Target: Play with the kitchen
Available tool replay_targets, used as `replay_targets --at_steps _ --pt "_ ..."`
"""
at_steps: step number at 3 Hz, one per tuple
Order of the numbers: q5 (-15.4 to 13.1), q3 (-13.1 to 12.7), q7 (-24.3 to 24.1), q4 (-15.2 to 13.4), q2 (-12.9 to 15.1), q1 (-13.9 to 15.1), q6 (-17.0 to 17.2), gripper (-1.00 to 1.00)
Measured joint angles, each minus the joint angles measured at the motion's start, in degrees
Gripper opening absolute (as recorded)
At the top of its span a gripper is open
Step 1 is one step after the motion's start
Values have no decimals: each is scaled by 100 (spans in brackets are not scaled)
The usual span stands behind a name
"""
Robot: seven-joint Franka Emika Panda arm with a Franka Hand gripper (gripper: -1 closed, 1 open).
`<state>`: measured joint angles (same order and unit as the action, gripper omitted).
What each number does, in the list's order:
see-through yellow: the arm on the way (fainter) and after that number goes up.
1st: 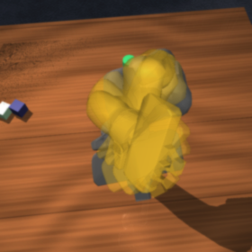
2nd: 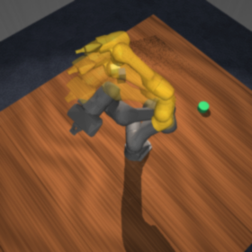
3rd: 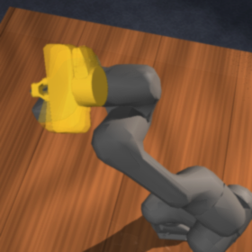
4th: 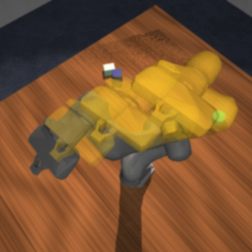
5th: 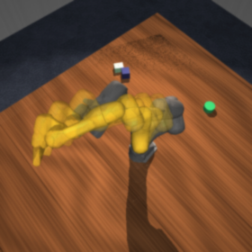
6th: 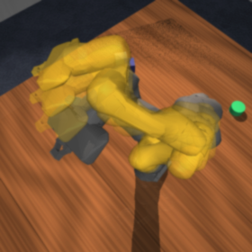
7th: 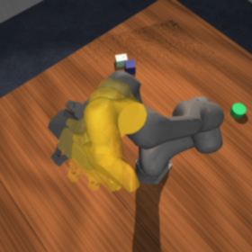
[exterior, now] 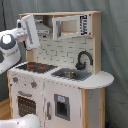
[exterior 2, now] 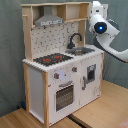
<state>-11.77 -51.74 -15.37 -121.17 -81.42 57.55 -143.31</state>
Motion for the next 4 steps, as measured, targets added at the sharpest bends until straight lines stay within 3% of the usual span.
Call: replay_targets --at_steps 3,4 --pt "-92 -568 1441 904 -477 -324 46 100" --pt "-394 -796 1703 1307 -480 -493 62 100"
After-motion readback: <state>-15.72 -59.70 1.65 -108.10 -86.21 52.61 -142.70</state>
